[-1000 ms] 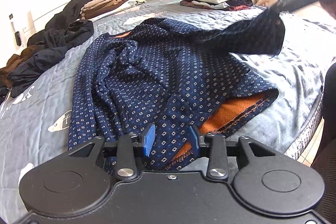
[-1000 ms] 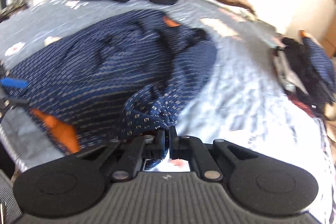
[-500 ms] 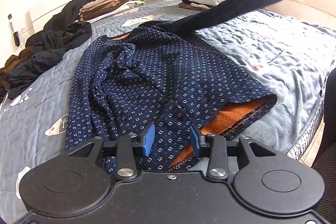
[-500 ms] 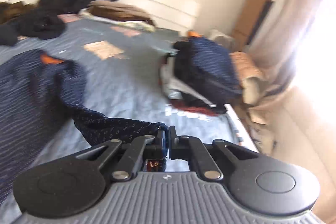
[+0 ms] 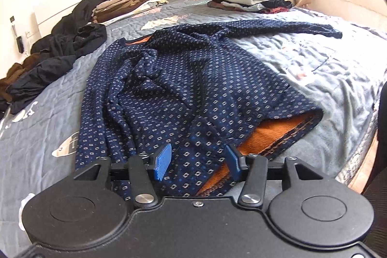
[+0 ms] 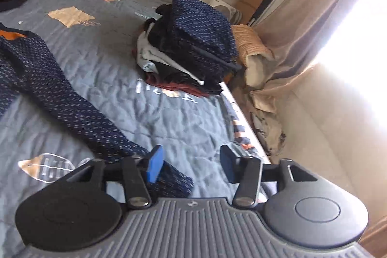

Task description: Fold clothes

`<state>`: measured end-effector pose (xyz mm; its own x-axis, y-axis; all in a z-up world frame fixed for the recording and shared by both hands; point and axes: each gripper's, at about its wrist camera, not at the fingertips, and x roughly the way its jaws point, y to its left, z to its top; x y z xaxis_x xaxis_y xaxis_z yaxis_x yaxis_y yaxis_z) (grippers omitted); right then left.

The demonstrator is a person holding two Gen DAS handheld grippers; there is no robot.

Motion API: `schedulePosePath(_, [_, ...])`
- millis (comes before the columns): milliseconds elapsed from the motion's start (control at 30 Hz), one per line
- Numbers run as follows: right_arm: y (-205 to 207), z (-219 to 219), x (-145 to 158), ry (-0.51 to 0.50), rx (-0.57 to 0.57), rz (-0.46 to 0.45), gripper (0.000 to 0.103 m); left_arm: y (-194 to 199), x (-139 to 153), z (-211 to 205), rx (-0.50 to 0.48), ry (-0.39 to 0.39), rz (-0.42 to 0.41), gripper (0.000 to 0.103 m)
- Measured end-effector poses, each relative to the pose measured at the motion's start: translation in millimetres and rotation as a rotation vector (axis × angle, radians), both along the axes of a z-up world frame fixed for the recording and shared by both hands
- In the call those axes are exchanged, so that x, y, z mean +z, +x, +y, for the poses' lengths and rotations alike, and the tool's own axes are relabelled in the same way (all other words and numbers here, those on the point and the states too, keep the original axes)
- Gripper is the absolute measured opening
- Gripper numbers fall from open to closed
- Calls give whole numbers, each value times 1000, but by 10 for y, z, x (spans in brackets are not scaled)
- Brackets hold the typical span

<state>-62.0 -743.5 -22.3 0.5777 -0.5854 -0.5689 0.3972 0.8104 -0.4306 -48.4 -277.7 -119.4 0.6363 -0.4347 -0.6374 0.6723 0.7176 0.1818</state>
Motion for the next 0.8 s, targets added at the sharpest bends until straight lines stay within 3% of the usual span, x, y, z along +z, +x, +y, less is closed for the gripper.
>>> schedulePosePath(100, [-85,372,168,53,119,-38,73,13,-3,-6,11,12,-5,49])
schedulePosePath(200, [-150,956,254,139,295,-16,80,-7,-11,-30,4,35,-28,50])
schedulePosePath(267, [-203,1461,120,200,434,45,85,-13,-17,-50,-3,41,-25,50])
schedulePosePath(400, [-310,2453,-395,226,668,194,85,-19,-19,-65,-9,42,-27,53])
schedulePosePath(467, [-333,2747,-640,236,711,234,85,-20,-17,-62,-8,38,-27,55])
schedulePosePath(567, [-340,2988,-826,208,711,210,84,-25,-7,-60,-7,32,-27,55])
schedulePosePath(800, [-289,3050,-969,289,633,197,81,-18,18,-61,-12,16,-22,56])
